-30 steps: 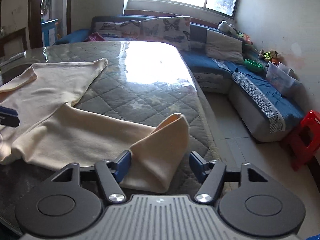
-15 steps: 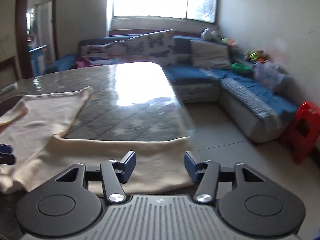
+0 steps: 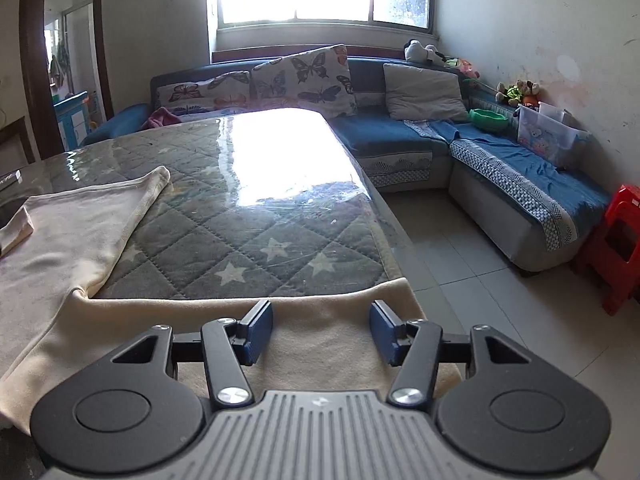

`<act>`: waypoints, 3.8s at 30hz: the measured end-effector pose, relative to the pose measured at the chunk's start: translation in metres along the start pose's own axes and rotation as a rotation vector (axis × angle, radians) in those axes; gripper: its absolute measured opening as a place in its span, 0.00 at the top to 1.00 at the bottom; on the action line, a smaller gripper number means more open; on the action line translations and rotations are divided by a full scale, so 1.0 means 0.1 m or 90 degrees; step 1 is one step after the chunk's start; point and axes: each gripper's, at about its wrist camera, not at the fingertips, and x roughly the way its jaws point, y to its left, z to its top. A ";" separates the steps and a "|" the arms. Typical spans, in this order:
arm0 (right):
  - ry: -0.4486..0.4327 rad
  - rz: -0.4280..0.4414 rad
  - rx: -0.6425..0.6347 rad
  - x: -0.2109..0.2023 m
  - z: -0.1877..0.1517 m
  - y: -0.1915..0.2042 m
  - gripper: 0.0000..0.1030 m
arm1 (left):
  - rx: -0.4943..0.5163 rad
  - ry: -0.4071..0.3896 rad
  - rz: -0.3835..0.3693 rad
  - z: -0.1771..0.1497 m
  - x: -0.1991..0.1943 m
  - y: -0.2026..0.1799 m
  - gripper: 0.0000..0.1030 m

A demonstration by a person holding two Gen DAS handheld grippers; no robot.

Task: Fold clothes

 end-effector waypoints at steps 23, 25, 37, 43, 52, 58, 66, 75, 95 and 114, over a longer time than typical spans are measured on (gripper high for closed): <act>0.009 -0.007 -0.018 0.02 0.06 0.05 0.44 | -0.226 -0.144 0.088 -0.17 -0.97 1.49 0.97; 0.010 -0.010 -0.019 0.03 0.06 0.06 0.44 | -0.250 -0.155 0.112 -0.29 -1.13 1.68 0.97; 0.025 -0.033 -0.040 0.05 0.10 0.13 0.42 | -0.284 -0.065 0.220 -1.13 -1.15 2.23 0.97; 0.029 -0.044 -0.051 0.04 0.11 0.17 0.42 | -0.291 -0.028 0.242 -1.31 -1.18 2.28 0.97; 0.028 -0.039 -0.046 0.05 0.10 0.12 0.37 | -0.312 -0.023 0.292 -1.32 -1.25 2.32 0.90; 0.023 -0.036 -0.040 0.05 0.08 0.10 0.36 | -0.277 -0.054 0.224 -1.14 -1.24 2.07 0.89; 0.021 -0.035 -0.031 0.04 0.07 0.08 0.34 | -0.228 -0.020 0.200 -1.04 -0.79 1.83 0.90; 0.013 -0.032 -0.027 0.05 0.05 0.06 0.30 | -0.279 -0.014 0.268 -1.00 -0.96 2.07 0.89; 0.005 -0.035 -0.023 0.04 0.03 0.05 0.27 | -0.217 -0.012 -0.054 -0.67 -0.48 1.07 0.90; 0.003 0.008 -0.094 -0.27 -0.08 0.32 0.27 | -0.124 -0.022 -0.097 -0.52 -0.59 0.59 0.81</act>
